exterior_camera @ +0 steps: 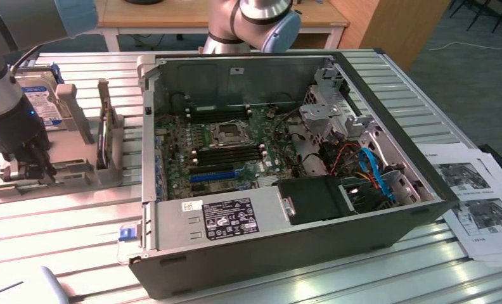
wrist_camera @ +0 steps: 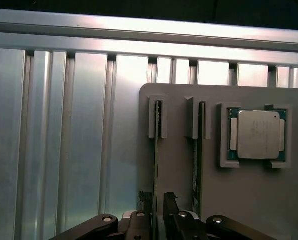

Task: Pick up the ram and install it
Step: 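Pick up the ram and move it above insertion slot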

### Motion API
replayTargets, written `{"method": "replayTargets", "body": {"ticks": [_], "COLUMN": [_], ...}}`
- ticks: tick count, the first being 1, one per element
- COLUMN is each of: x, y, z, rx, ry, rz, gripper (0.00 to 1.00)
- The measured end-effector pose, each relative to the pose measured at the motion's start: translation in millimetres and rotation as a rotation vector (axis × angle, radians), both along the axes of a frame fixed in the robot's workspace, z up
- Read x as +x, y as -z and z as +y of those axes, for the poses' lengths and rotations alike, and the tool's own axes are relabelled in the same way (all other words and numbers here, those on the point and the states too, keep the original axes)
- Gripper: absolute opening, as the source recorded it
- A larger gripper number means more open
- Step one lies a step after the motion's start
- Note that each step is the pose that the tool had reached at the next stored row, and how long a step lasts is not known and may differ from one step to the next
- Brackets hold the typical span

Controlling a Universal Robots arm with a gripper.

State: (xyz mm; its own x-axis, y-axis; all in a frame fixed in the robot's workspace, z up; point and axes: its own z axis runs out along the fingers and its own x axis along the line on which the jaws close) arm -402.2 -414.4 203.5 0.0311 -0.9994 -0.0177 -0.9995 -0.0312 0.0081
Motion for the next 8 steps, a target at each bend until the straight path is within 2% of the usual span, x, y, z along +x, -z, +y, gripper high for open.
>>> {"method": "replayTargets", "body": {"ticks": [8], "x": [1.3], "y": [1.2], "z": [0.0], "rx": [0.0004], "ry": [0.0], "rz": [-0.0002], "gripper": [0.24]}}
